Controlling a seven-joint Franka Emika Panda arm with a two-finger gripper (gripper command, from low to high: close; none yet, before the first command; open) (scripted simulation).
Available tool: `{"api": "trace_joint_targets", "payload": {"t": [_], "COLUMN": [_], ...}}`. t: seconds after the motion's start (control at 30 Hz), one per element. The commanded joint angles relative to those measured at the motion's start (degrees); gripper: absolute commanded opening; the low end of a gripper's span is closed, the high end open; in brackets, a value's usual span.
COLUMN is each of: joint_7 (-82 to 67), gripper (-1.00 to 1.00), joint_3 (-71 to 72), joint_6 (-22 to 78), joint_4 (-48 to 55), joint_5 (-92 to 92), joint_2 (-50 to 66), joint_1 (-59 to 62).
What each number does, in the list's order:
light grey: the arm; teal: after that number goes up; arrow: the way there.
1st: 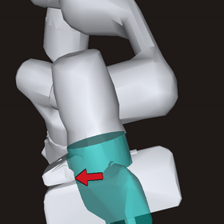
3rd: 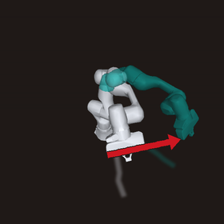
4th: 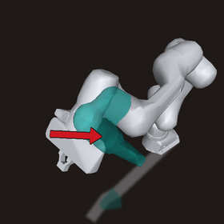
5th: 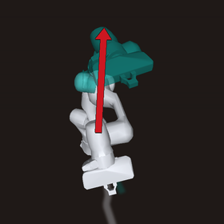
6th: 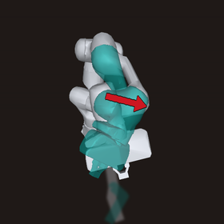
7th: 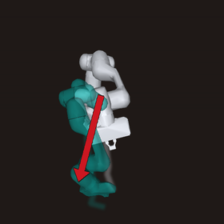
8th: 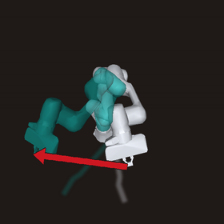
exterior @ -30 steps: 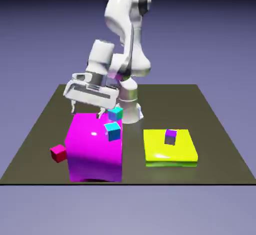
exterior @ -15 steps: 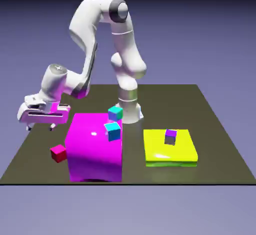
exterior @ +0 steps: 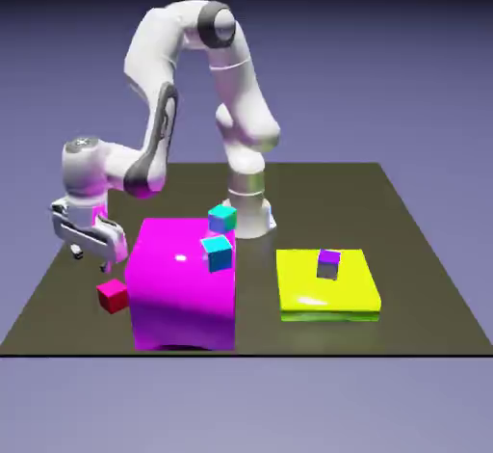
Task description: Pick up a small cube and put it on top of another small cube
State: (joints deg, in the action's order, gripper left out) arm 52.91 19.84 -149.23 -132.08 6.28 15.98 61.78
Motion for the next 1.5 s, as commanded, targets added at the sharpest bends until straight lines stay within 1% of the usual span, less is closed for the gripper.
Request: {"api": "trace_joint_targets", "payload": {"t": [0.0,0.5,0.6,0.67,0.73,0.9,0.93,0.97,1.0,1.17,1.2,1.23,1.47], "joint_7": [2.5,39.87,47.35,51.69,52.25,50.19,50.12,50.12,50.12,52.17,52.48,50.5,33.06], "gripper": [0.0,0.0,0.0,0.0,0.0,0.0,0.0,-1.0,-1.0,-1.0,-1.0,-1.0,-1.0], "joint_3": [0.22,3.51,3.46,1.53,1.25,1.94,1.97,1.97,1.97,1.27,2.45,3.42,-4.2], "joint_6": [0.1,1.57,0.97,0.82,0.76,-7.85,-8.18,-8.18,-8.18,0.42,0.94,2.58,11.48], "joint_4": [-0.05,-0.95,-2.21,-3.04,-3.07,-0.89,-0.81,-0.81,-0.81,-2.99,-2.62,-2.06,0.05], "joint_5": [-1.94,-31.08,-37.44,-38.37,-38.18,-39.46,-39.51,-39.51,-39.51,-38.23,-37.52,-35.86,-35.57], "joint_2": [0.31,4.82,3.97,3.38,3.31,13.68,14.08,14.08,14.08,3.71,2.29,0.99,-7.25], "joint_1": [0.33,5.12,3.82,5.68,6.4,4.55,4.48,4.48,4.48,6.33,4.73,3.6,-7.4]}}
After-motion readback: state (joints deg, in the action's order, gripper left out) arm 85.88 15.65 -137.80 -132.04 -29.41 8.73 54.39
